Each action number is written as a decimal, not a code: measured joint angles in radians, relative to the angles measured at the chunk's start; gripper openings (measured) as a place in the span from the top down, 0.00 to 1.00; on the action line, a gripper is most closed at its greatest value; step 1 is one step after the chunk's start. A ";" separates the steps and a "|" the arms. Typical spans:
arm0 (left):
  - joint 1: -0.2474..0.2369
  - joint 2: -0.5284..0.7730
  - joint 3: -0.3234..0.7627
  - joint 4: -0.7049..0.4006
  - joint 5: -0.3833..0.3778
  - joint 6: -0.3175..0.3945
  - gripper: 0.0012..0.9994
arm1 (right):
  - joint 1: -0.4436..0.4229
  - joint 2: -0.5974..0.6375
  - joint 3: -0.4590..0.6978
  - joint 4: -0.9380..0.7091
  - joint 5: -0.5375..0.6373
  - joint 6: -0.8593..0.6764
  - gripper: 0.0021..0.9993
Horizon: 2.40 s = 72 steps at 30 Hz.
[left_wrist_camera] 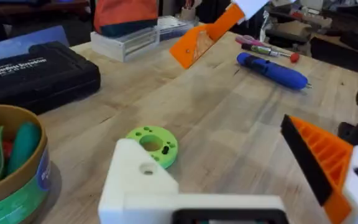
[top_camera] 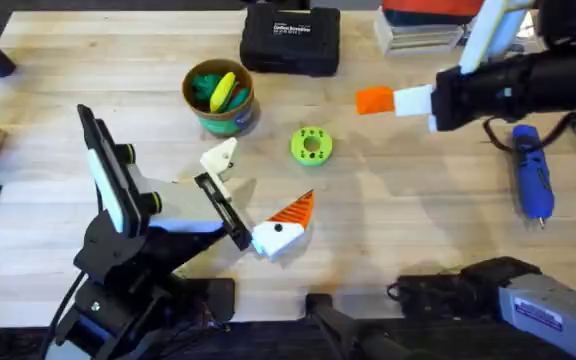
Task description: Pick up the gripper from the table and insert it into the empty holder that is missing its gripper. Then pick up a screw, insert it into the mounting hole, and use the screwdriver to tighten it. Finally, clean up the table by picking up the vegetable and placing it into the bucket.
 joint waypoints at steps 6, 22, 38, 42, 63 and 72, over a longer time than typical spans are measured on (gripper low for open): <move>0.000 0.000 0.000 0.000 0.000 0.000 0.01 | 0.012 0.156 -0.021 0.089 -0.140 0.247 0.99; 0.000 0.000 0.000 0.000 0.000 0.000 0.01 | 0.085 0.411 -0.029 0.309 -0.639 0.476 0.99; 0.000 0.000 0.000 0.000 0.000 0.000 0.01 | 0.145 0.558 -0.030 0.412 -1.012 0.464 0.99; 0.000 0.000 0.000 0.000 0.000 0.000 0.01 | 0.148 0.558 -0.030 0.412 -1.038 0.455 0.99; 0.003 0.000 0.000 -0.001 -0.035 0.000 0.01 | 0.209 0.558 -0.032 0.457 -1.007 0.388 0.99; 0.006 0.000 0.000 0.000 -0.057 0.000 0.01 | 0.221 0.562 -0.039 0.589 -1.000 0.502 0.99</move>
